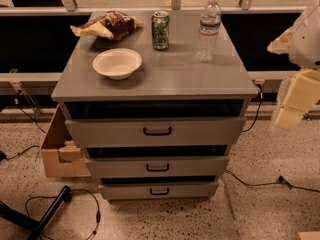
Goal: Open bottom drawer
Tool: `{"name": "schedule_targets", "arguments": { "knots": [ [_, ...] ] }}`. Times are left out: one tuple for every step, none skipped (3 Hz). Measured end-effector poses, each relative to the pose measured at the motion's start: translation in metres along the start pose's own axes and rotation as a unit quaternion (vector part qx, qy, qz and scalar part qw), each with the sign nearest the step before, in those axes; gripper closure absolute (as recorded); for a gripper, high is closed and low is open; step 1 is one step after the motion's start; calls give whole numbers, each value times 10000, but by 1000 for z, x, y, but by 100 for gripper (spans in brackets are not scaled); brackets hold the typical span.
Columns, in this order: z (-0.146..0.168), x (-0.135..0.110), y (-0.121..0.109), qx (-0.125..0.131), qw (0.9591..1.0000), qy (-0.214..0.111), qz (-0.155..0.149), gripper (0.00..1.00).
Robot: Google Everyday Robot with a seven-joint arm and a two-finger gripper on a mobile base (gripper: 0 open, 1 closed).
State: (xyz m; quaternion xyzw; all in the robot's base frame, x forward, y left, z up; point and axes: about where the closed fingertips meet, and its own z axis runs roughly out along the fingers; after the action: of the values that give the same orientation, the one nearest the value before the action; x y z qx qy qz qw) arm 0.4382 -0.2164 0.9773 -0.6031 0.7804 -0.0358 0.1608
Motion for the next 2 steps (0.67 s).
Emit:
{"name": "schedule_targets", "arguments": {
  "knots": [
    [0, 0, 0, 0, 10000, 0, 0, 0],
    [19, 1, 13, -39, 9999, -50, 117, 0]
  ]
}}
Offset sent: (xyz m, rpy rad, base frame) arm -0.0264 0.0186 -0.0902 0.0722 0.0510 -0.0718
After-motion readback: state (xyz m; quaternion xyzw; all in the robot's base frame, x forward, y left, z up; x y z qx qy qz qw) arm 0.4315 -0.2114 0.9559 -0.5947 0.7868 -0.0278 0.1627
